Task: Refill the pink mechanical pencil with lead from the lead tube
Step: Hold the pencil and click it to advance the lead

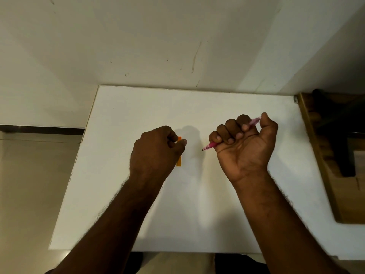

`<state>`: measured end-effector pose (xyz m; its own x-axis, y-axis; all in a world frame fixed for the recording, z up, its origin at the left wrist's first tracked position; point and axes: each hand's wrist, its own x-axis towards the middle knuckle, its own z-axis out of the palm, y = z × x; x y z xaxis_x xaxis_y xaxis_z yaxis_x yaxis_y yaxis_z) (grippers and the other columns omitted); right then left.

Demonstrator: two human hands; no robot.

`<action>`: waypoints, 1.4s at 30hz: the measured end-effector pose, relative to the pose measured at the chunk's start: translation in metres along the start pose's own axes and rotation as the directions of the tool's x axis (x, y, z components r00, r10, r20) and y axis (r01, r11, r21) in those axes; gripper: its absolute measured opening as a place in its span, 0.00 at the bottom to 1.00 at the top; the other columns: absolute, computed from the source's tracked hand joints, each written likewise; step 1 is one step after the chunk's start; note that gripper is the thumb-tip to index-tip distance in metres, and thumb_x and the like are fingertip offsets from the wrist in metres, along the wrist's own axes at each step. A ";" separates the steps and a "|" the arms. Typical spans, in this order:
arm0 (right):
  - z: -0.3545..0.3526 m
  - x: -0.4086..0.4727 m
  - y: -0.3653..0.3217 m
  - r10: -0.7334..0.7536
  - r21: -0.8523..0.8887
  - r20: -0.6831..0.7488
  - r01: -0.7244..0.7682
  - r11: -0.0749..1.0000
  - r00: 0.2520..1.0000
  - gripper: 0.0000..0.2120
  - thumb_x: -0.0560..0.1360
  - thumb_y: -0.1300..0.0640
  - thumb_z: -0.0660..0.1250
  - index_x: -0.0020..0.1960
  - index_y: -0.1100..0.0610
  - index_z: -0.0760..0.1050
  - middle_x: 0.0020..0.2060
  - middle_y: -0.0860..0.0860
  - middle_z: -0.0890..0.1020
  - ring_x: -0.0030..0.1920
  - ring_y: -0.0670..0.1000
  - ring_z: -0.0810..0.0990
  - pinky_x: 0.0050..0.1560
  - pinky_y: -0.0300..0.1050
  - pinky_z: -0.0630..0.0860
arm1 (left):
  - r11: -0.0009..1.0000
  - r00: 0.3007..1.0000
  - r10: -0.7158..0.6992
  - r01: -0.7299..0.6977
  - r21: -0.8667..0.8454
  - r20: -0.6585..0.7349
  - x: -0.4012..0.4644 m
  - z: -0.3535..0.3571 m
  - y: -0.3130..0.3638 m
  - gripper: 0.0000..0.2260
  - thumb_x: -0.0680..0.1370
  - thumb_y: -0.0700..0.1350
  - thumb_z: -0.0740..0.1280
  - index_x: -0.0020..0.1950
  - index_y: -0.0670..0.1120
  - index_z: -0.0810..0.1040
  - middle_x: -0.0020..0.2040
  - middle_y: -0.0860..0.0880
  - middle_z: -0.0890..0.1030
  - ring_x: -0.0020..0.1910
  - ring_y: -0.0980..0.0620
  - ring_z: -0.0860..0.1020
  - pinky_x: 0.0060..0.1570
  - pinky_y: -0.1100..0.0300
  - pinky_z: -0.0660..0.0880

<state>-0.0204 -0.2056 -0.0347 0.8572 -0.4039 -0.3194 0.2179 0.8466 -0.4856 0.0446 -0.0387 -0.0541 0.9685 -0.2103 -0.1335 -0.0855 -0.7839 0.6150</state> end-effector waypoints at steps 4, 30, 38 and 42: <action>0.001 -0.001 0.000 0.002 0.007 0.009 -0.002 1.000 1.000 0.22 0.77 0.39 0.54 0.33 0.54 0.63 0.27 0.49 0.61 0.29 0.51 0.58 0.33 0.45 0.64 | 1.000 1.000 0.000 0.000 -0.001 -0.008 -0.001 0.000 0.001 0.10 0.73 0.60 0.71 0.42 0.54 0.79 0.35 0.60 0.81 0.36 0.60 0.79 0.32 0.65 0.67; 0.006 -0.003 0.003 -0.002 0.014 0.028 0.002 1.000 1.000 0.23 0.78 0.39 0.54 0.34 0.55 0.64 0.27 0.49 0.63 0.30 0.51 0.57 0.34 0.46 0.64 | 0.710 0.999 -0.046 0.035 -0.704 0.003 0.007 -0.012 0.009 0.10 0.75 0.45 0.74 0.56 0.51 0.83 0.54 0.56 0.86 0.50 0.58 0.84 0.51 0.61 0.81; 0.009 -0.005 0.001 -0.010 0.048 0.061 0.007 0.999 0.998 0.22 0.78 0.40 0.54 0.34 0.55 0.63 0.27 0.49 0.63 0.30 0.50 0.58 0.34 0.45 0.64 | 0.659 0.998 -0.064 0.063 -0.749 0.028 0.006 -0.014 0.011 0.10 0.76 0.42 0.73 0.56 0.51 0.83 0.54 0.54 0.87 0.50 0.57 0.85 0.55 0.54 0.82; 0.010 -0.004 0.000 -0.020 0.060 0.078 0.015 0.998 0.997 0.22 0.78 0.40 0.54 0.34 0.55 0.64 0.27 0.49 0.63 0.29 0.51 0.58 0.34 0.45 0.64 | 0.627 0.996 -0.078 0.088 -0.774 0.050 0.005 -0.015 0.012 0.11 0.76 0.41 0.73 0.58 0.49 0.83 0.53 0.52 0.87 0.52 0.55 0.85 0.56 0.55 0.81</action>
<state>-0.0196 -0.2007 -0.0251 0.8866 -0.3921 -0.2452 0.2584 0.8598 -0.4404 0.0520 -0.0403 -0.0359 0.9592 -0.1780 -0.2198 0.2127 -0.0580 0.9754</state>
